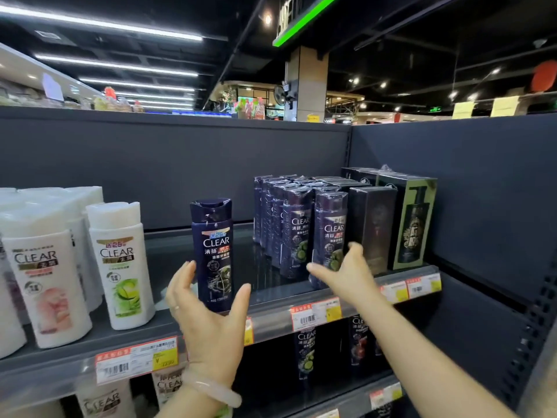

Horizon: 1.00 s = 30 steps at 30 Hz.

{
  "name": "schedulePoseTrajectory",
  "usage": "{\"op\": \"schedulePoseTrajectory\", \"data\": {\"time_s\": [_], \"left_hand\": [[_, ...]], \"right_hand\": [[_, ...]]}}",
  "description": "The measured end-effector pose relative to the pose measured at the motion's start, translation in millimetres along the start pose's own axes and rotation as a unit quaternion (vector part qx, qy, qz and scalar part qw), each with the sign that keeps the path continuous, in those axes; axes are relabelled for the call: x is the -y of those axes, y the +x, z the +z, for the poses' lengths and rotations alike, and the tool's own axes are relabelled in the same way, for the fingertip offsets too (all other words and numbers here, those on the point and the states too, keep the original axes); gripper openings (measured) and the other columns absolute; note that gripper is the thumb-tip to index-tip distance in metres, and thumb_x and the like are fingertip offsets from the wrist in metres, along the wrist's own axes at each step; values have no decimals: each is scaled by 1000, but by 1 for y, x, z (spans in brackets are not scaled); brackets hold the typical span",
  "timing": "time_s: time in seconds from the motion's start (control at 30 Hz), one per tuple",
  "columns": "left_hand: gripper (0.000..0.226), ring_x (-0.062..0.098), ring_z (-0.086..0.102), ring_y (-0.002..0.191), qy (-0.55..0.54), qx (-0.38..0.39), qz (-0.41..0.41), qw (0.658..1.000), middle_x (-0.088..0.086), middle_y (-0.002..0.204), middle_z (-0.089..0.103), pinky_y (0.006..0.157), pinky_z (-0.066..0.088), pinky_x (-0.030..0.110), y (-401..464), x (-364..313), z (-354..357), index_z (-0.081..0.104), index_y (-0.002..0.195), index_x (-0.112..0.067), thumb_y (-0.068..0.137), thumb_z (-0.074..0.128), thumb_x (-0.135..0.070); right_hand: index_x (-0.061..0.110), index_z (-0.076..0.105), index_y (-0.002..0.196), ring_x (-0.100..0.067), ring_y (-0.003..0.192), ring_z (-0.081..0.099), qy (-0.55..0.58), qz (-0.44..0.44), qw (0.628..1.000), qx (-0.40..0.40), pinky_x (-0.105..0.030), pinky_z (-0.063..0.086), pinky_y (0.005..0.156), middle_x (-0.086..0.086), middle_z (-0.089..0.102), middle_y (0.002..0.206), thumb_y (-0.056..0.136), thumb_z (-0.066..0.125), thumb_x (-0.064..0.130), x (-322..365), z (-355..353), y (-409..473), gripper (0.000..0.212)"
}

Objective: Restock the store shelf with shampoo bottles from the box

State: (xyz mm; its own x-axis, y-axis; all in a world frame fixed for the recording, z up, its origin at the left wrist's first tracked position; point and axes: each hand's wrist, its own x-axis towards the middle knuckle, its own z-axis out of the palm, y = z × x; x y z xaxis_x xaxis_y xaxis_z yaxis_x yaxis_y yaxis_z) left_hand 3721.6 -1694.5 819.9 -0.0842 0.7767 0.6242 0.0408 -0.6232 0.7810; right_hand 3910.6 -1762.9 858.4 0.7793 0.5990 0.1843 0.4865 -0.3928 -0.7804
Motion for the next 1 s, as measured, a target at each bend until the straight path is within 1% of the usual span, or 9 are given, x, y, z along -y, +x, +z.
{"op": "schedulePoseTrajectory", "data": {"time_s": [0.07, 0.13, 0.2, 0.3, 0.43, 0.57, 0.77, 0.93, 1.0], "left_hand": [[89, 24, 35, 124, 34, 32, -54, 997, 13, 132, 35, 109, 30, 45, 3, 13, -1, 32, 133, -3, 61, 84, -9], [95, 16, 38, 118, 64, 62, -92, 992, 10, 132, 35, 105, 33, 36, 10, 19, 1, 28, 135, -7, 61, 85, -18], [96, 21, 46, 112, 94, 70, -107, 987, 7, 126, 39, 100, 40, 40, 15, 21, 4, 29, 134, -10, 59, 86, -25], [90, 30, 54, 104, 138, 64, -108, 982, 4, 116, 46, 94, 44, 48, 18, 21, 10, 32, 129, -11, 59, 86, -29], [80, 33, 54, 105, 180, 58, -109, 976, 9, 118, 50, 96, 39, 46, 17, 25, 15, 33, 128, -10, 66, 81, -24], [72, 31, 54, 104, 197, 59, -96, 974, 9, 118, 51, 92, 39, 42, 18, 28, 16, 35, 126, -8, 69, 78, -20], [71, 31, 55, 106, 224, 88, -113, 964, 11, 119, 54, 94, 40, 44, 19, 29, 17, 33, 129, -7, 72, 74, -22], [79, 29, 49, 115, 201, 104, -114, 967, 11, 128, 49, 101, 38, 44, 21, 31, 10, 26, 135, -9, 73, 73, -20], [87, 27, 38, 127, 157, 105, -95, 977, 11, 140, 37, 108, 31, 42, 14, 28, 7, 17, 142, -10, 75, 72, -20]], "right_hand": [[7, 20, 141, -28, 127, 44, -5, -1, 999, -50, -43, 38, 104, -9, 41, 142, 68, 74, 53, -11, 23, -2, 102], [6, 30, 135, -27, 122, 48, -28, -14, 992, -121, -44, 36, 104, -7, 49, 133, 68, 73, 54, -16, 38, 0, 93], [5, 38, 126, -27, 115, 53, -46, -16, 985, -165, -44, 34, 99, -7, 55, 122, 71, 72, 51, -17, 44, 3, 79], [6, 44, 113, -29, 106, 56, -57, -17, 981, -185, -43, 35, 96, -8, 59, 109, 72, 72, 47, -19, 46, 7, 64], [7, 44, 109, -31, 102, 57, -56, -25, 981, -186, -44, 35, 94, -9, 60, 106, 73, 71, 44, -19, 46, 8, 59], [6, 43, 109, -30, 103, 57, -61, -25, 981, -180, -44, 35, 96, -8, 59, 107, 74, 70, 44, -21, 44, 7, 58], [6, 43, 112, -29, 105, 56, -59, -21, 983, -173, -43, 34, 96, -8, 59, 109, 74, 70, 45, -19, 44, 4, 61], [1, 34, 133, -32, 123, 45, -9, -36, 988, -153, -45, 34, 104, -15, 48, 131, 74, 73, 44, -21, 44, 2, 83], [1, 27, 140, -33, 131, 34, 71, -72, 975, -197, -46, 30, 109, -18, 35, 140, 77, 72, 37, -17, 43, -9, 85]]}}
